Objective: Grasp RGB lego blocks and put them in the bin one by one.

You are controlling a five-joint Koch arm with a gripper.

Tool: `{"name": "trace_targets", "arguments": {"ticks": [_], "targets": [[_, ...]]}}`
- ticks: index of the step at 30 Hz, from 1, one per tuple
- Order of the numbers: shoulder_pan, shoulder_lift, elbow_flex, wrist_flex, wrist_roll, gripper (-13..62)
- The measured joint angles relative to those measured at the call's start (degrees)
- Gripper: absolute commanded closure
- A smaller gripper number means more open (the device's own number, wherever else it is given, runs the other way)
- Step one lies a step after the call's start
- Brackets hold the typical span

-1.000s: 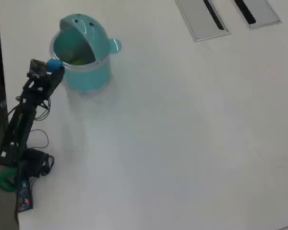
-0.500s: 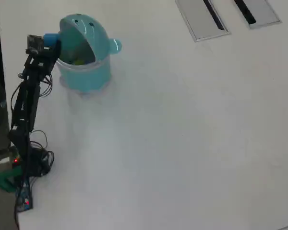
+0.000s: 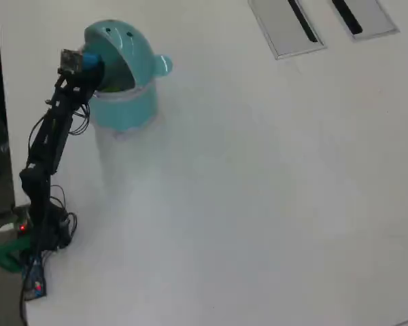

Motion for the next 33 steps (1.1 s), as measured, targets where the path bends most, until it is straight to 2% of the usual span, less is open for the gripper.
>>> {"name": "trace_targets", "arguments": {"ticks": [3, 6, 8, 18, 33], "targets": [[1.7, -0.6, 0.0, -0.2, -5.9, 24.7], [1.7, -0.6, 0.0, -1.3, -8.2, 23.9], [1.6, -0.6, 0.0, -1.2, -8.2, 19.3], [2.0, 2.2, 0.0, -1.2, -3.3, 18.5], [6.3, 21.6, 17.0, -1.3, 2.9, 16.2]]}}
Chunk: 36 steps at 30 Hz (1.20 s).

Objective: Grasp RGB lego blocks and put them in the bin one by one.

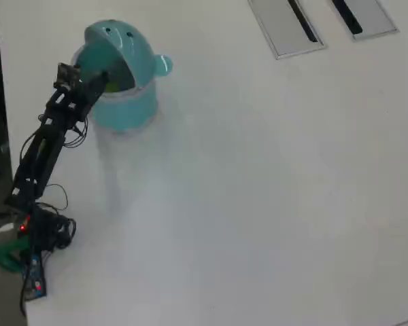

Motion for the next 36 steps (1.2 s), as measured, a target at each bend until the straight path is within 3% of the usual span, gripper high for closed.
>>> {"name": "trace_targets", "arguments": {"ticks": [21, 36], "targets": [[8.9, 19.3, 15.4, -5.9, 24.9, 16.3], [17.9, 30.1, 27.3, -13.3, 50.0, 16.3]]}}
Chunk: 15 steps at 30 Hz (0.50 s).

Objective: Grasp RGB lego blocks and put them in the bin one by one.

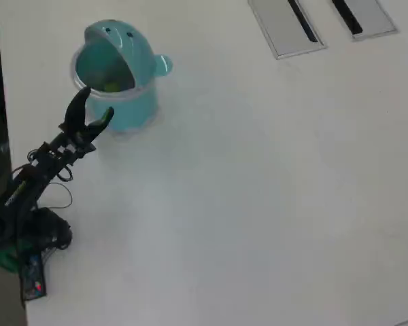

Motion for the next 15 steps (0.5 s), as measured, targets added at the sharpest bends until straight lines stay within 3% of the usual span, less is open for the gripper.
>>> {"name": "trace_targets", "arguments": {"ticks": [15], "targets": [[13.3, 1.4, 11.5, -11.3, 22.8, 16.3]]}}
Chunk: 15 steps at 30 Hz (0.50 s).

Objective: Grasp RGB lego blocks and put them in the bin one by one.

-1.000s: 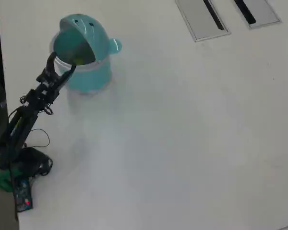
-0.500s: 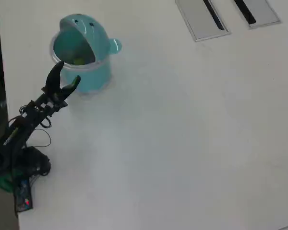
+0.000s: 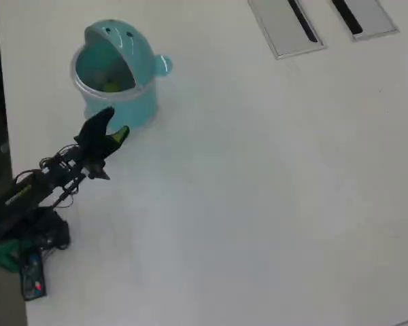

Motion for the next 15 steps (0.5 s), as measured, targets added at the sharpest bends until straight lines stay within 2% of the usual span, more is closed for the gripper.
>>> {"name": "trace_targets", "arguments": {"ticks": [6, 15], "targets": [[7.9, 0.0, 11.3, -12.0, 3.5, 16.3], [13.5, 0.0, 21.1, -25.0, 5.6, 16.4]]}}
